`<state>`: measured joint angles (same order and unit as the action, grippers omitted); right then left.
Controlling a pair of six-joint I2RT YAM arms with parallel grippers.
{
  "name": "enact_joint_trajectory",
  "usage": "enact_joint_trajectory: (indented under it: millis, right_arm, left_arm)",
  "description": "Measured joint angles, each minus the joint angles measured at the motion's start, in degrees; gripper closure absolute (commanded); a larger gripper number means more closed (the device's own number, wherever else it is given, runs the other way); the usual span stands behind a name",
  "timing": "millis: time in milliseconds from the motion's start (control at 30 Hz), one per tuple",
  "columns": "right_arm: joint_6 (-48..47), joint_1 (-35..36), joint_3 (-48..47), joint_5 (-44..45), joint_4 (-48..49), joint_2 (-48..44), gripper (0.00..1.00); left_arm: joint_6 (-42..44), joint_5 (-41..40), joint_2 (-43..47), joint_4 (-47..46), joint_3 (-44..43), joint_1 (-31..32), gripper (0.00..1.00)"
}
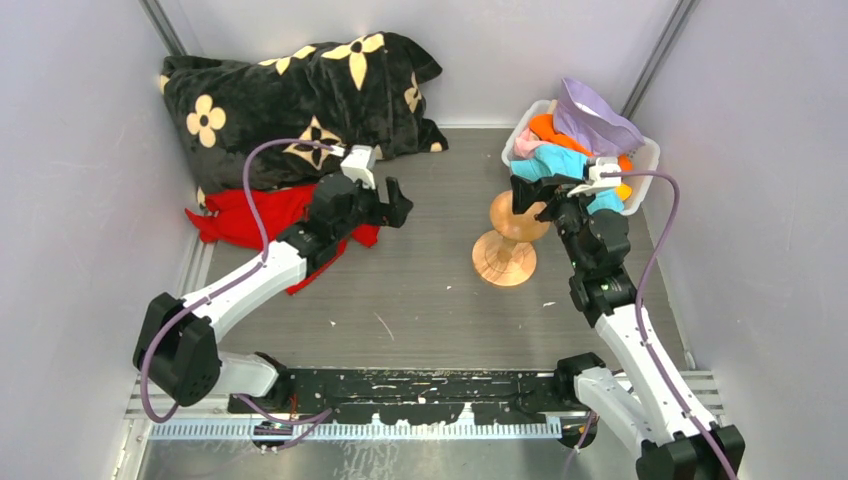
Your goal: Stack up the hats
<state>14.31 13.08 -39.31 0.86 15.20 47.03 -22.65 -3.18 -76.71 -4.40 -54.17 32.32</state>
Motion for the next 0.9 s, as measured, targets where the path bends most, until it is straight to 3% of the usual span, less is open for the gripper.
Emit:
enact_joint_trajectory:
  millis: [167,467,533,900]
  right_arm:
    - [-0.7,0.0,0.4,-0.5,-7.5,-6.6,0.0]
    - [-0.4,0.0,2.4,0.0,-18.3,-22.5,0.0]
    - [-0.4,0.0,2.4,0.4,-19.6,-23.5,0.0]
    - [-2.0,0.0,2.4,3.2,-21.1,-21.5,0.0]
  left_arm:
    - [5.1,5.7,-1.4,-3.5,0.0,6.6,0.12]
    - [9.9,8.6,-6.5,-12.5,5.1,16.3,0.12]
    - [10.9,8.1,-8.3,-16.3,6.6,17.9,0.17]
    - [14.7,3.8,-33.9,-45.8,6.6,25.9,0.35]
